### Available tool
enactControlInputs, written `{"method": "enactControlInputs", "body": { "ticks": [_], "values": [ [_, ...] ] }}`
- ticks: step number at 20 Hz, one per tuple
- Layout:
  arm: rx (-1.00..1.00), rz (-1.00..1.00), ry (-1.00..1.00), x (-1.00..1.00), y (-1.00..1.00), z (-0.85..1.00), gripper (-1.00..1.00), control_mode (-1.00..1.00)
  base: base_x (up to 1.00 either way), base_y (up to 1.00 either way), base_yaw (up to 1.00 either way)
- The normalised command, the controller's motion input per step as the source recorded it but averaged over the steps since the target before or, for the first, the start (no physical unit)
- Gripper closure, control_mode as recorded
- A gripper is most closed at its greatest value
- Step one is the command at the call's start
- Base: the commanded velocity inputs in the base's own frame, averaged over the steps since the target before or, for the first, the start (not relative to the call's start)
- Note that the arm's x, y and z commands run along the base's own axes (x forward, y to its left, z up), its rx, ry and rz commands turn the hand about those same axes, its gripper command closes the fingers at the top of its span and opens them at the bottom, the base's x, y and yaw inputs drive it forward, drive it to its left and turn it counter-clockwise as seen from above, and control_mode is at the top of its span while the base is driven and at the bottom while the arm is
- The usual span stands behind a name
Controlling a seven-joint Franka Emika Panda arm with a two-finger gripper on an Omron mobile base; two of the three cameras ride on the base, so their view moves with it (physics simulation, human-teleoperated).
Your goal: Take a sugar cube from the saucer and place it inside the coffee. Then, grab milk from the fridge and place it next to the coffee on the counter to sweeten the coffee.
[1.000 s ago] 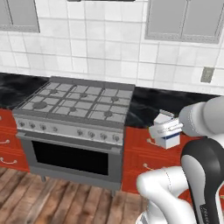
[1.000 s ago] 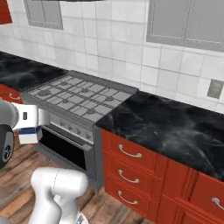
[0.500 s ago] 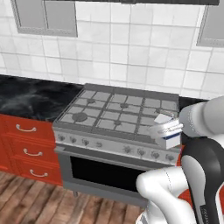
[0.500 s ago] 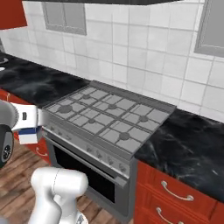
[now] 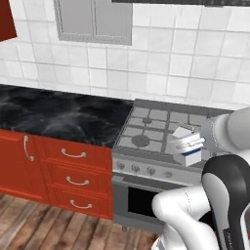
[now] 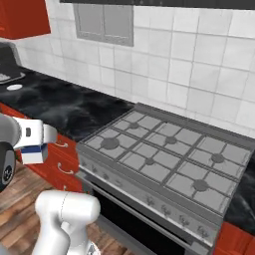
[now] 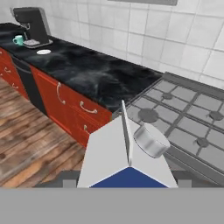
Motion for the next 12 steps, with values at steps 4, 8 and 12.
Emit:
{"method": "enactControlInputs", "body": {
  "ticks": [4, 8, 12],
  "values": [
    [0.00, 0.00, 0.00, 0.00, 0.00, 0.00, 1.00, 1.00, 0.40, 1.00, 0.00],
    [0.00, 0.00, 0.00, 0.00, 0.00, 0.00, 1.00, 1.00, 0.43, 1.00, 0.00],
    [0.00, 0.00, 0.00, 0.00, 0.00, 0.00, 1.00, 1.00, 0.51, 1.00, 0.00]
  ]
}}
